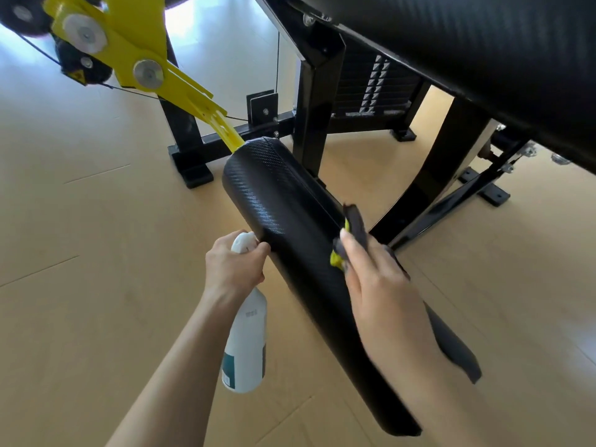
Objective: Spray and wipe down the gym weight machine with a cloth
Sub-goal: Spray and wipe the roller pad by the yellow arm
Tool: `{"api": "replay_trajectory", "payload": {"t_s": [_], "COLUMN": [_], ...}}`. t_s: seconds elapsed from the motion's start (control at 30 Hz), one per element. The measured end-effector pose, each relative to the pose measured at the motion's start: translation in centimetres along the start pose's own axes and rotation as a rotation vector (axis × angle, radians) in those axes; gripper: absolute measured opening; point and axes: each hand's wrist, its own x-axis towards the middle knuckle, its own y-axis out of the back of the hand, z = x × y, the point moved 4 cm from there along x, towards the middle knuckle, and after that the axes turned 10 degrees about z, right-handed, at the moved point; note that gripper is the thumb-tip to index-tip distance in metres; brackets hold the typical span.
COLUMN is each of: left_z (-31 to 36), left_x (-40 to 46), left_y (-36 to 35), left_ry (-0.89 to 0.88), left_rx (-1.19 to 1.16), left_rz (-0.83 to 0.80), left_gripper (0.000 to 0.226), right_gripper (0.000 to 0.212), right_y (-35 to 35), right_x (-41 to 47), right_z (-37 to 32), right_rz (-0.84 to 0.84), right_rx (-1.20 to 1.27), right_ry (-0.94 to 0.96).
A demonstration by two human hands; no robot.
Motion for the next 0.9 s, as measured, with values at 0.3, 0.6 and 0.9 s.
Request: {"api": "replay_trajectory", "payload": {"t_s": [0.3, 0.6, 0.9], "left_z": [1.5, 0.2, 0.2], "left_x": [-0.7, -0.4, 0.6], "left_y": [1.1, 0.3, 2.7], "left_ry": [-0.117, 0.013, -0.097], "left_rx": [-0.122, -0.057, -0.093], "left_rz": [0.042, -0.020, 0.099], "left_gripper": [0.032, 0.026, 0.036], "right_gripper": [0.036, 0.039, 0.040], "right_y": [-3.2, -4.2, -0.1], "right_x": [8.0, 6.1, 11.3], "right_z": [-2.2, -7.3, -3.6], "right_rz": [-0.013, -0.032, 0.125], "right_rx": [0.051, 0.094, 0.185], "right_ry": [-0.009, 0.135, -0.003]}}
